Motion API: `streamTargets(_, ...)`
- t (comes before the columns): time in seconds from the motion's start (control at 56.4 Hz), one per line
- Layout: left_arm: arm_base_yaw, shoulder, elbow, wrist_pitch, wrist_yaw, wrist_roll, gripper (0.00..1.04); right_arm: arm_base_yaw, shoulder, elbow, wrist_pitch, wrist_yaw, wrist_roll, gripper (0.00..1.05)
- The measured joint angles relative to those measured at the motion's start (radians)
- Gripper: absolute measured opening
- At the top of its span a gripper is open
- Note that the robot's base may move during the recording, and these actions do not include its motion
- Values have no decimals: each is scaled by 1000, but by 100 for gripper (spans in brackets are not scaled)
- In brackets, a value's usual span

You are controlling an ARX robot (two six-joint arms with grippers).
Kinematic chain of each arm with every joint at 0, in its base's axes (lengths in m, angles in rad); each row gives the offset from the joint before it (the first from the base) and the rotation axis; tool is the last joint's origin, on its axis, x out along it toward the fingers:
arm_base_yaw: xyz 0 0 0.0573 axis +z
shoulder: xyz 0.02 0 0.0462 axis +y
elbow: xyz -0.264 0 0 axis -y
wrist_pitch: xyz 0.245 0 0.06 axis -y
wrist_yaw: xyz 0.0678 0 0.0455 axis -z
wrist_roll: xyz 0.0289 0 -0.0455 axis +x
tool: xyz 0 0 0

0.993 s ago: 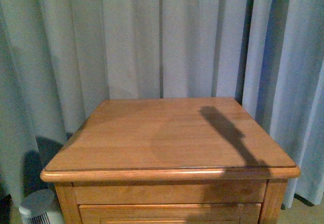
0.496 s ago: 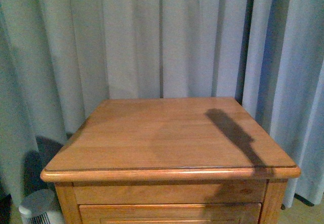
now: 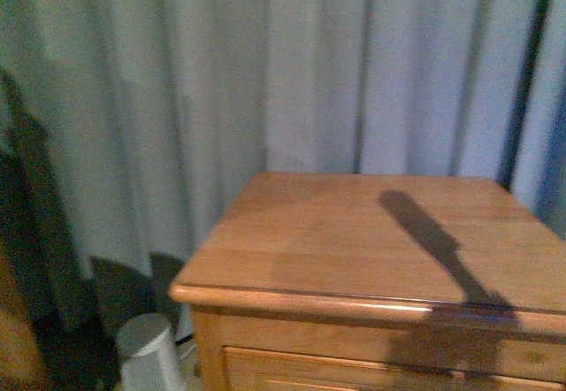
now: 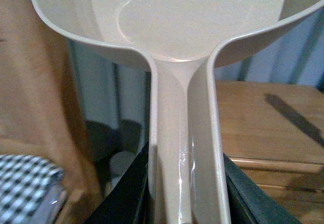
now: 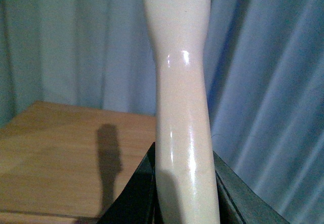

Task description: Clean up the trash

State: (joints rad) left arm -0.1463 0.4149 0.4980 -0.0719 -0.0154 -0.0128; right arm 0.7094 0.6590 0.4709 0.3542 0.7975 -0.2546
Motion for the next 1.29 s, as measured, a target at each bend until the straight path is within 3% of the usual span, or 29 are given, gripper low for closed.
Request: streamTargets(1.294, 3, -3, -5, 0, -6, -4, 27, 0, 10, -5, 0, -5, 0, 20)
